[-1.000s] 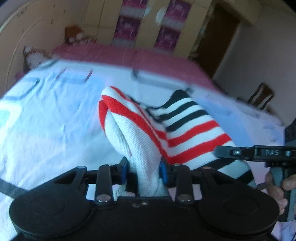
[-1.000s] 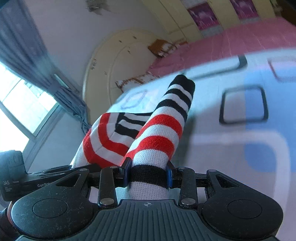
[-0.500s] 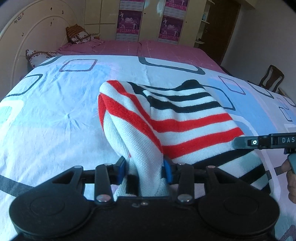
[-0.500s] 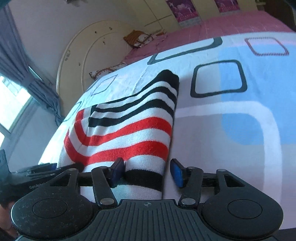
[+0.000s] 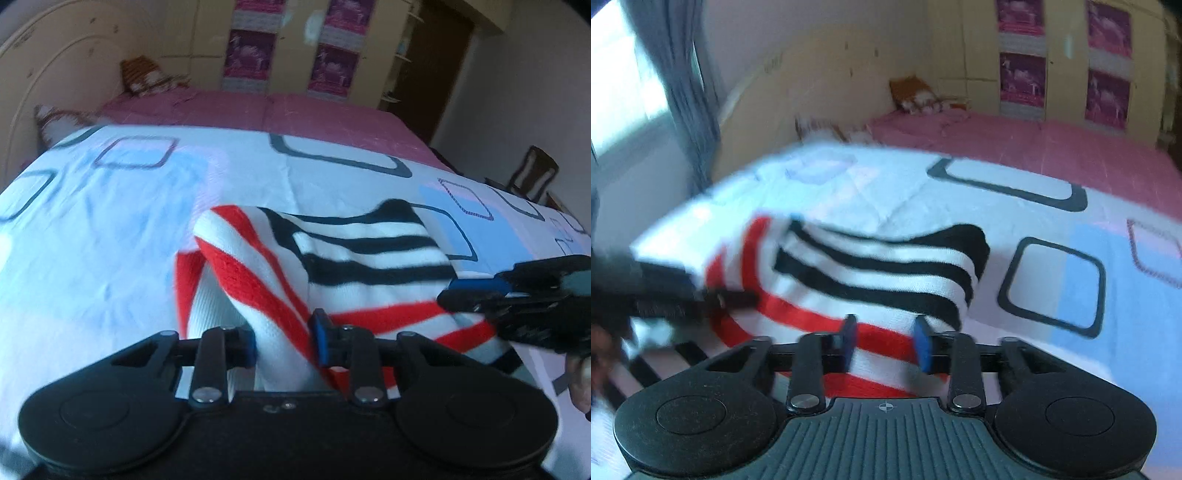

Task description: Fold small clothes

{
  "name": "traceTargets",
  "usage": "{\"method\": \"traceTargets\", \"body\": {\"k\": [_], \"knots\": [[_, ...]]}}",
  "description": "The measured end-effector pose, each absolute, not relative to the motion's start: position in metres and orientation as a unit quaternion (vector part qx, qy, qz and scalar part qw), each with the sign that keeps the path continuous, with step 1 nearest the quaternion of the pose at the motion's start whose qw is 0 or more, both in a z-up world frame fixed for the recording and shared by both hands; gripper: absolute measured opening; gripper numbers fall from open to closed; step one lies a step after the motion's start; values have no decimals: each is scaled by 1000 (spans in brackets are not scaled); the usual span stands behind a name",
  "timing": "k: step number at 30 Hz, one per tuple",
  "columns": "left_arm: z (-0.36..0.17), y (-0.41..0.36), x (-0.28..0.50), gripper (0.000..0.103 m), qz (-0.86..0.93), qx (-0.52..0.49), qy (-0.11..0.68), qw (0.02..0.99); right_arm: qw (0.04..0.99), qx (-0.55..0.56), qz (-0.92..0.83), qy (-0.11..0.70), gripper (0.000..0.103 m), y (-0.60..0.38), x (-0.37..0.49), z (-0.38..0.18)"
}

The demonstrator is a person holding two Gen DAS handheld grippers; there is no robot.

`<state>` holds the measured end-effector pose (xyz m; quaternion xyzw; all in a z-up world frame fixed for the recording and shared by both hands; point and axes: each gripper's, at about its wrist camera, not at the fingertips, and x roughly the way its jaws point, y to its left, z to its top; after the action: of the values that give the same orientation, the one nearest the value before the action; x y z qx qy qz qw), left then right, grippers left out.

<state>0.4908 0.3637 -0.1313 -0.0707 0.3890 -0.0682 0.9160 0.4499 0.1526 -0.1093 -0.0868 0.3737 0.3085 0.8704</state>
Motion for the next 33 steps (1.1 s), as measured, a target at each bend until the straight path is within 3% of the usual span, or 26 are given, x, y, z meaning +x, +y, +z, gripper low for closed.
{"method": "traceTargets", "body": {"k": [9, 16, 17, 22, 25, 28, 33], "knots": [[-123, 373, 462, 30, -63, -9, 376, 924, 884, -15, 273, 378, 19, 121, 449, -96], [-62, 334, 390, 28, -94, -44, 315, 944, 862, 40, 320, 392, 19, 81, 393, -86], [-62, 321, 386, 32, -115, -41, 323, 939, 862, 39, 320, 392, 19, 79, 384, -87], [-106, 287, 373, 30, -108, 32, 366, 924, 862, 87, 285, 409, 18, 68, 365, -101], [-113, 313, 362, 21, -30, 32, 348, 936, 861, 60, 308, 401, 3, 92, 358, -99], [-118, 327, 362, 20, -39, -10, 357, 933, 873, -12, 303, 382, 3, 114, 350, -101], [-116, 328, 364, 19, -36, -12, 359, 933, 876, 24, 284, 389, 7, 97, 351, -89]]}}
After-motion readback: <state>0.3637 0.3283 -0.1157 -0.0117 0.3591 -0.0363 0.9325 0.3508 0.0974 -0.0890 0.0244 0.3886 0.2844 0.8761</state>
